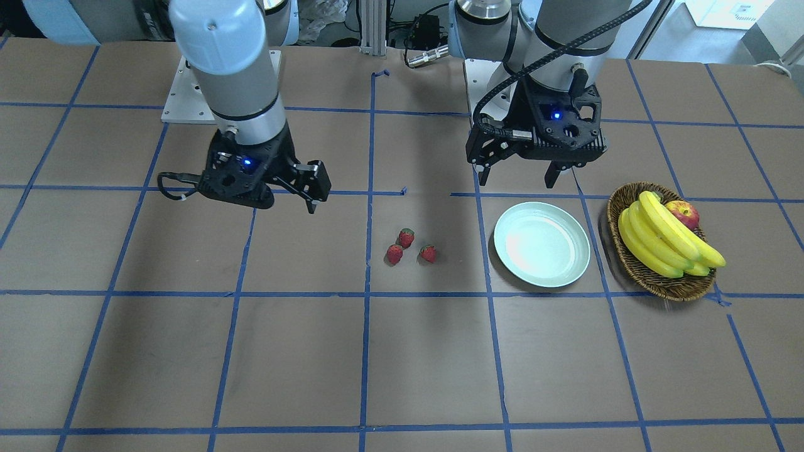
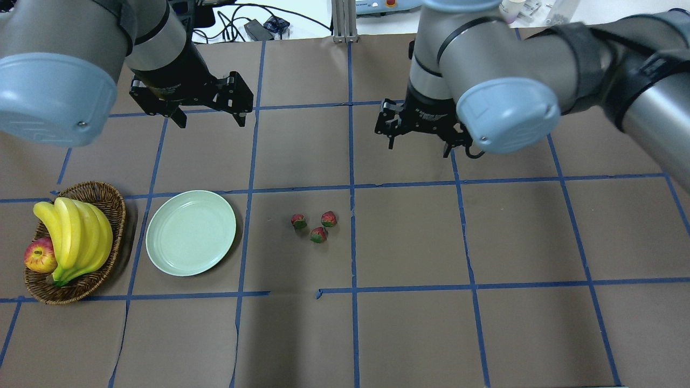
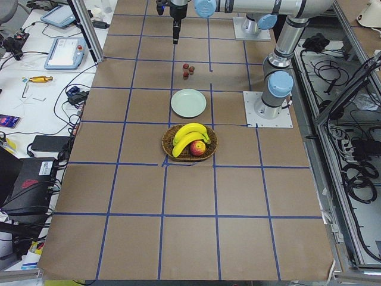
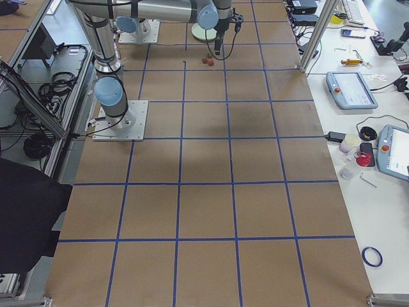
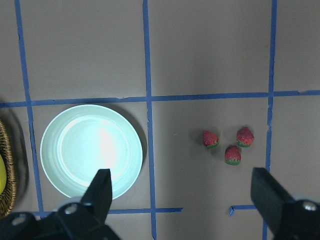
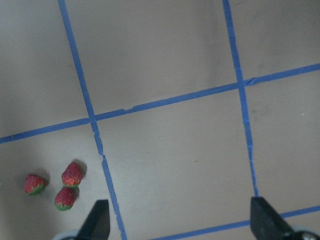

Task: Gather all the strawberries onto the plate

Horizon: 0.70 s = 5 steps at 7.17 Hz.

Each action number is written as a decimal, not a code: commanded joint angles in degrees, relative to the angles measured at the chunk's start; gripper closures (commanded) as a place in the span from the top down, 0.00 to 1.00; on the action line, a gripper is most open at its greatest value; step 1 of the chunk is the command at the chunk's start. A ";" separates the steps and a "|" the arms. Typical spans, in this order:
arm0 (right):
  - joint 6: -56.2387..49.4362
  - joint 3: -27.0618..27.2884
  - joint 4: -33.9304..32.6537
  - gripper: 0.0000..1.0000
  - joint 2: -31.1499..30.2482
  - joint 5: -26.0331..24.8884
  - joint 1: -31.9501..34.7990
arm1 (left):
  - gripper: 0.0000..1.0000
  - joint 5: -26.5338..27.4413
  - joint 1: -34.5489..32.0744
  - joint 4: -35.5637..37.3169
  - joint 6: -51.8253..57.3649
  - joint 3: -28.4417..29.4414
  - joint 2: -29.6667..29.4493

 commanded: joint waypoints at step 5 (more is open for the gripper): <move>-7.52 -9.56 10.12 1.00 -1.94 -2.61 -8.45 | 1.00 -0.37 0.17 -0.09 -0.70 0.30 0.06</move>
